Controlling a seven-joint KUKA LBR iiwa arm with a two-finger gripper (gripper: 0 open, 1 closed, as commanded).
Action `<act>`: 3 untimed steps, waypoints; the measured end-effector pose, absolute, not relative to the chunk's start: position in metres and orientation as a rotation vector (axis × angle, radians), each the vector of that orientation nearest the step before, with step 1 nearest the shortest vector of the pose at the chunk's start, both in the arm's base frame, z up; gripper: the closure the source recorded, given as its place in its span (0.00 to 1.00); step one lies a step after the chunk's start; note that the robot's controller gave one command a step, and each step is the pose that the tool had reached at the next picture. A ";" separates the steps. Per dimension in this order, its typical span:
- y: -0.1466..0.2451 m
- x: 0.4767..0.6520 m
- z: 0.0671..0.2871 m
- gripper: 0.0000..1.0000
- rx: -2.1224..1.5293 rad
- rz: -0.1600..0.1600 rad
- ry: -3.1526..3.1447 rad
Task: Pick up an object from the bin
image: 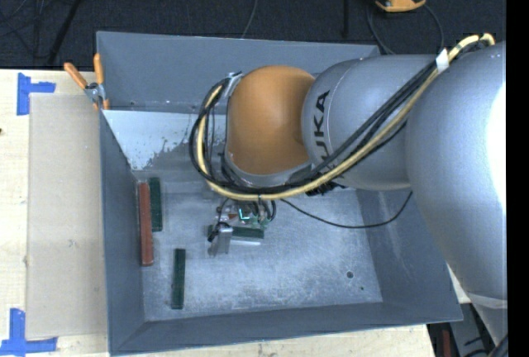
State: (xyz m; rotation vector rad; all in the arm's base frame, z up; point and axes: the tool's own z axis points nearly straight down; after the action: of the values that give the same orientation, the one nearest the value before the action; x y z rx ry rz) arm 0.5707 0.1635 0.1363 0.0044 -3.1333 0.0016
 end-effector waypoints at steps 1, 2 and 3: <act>0.104 0.575 0.075 0.00 -0.150 0.006 -3.131; 0.107 0.576 0.079 1.00 -0.148 0.000 -3.136; 0.105 0.575 0.189 1.00 -0.132 -0.003 -3.147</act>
Offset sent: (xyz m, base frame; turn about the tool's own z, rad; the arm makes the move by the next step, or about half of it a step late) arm 0.0057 -0.0559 -0.0569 0.0928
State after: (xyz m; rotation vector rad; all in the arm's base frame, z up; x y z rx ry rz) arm 0.5747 0.1050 0.1889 -0.1317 -3.1465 -0.0026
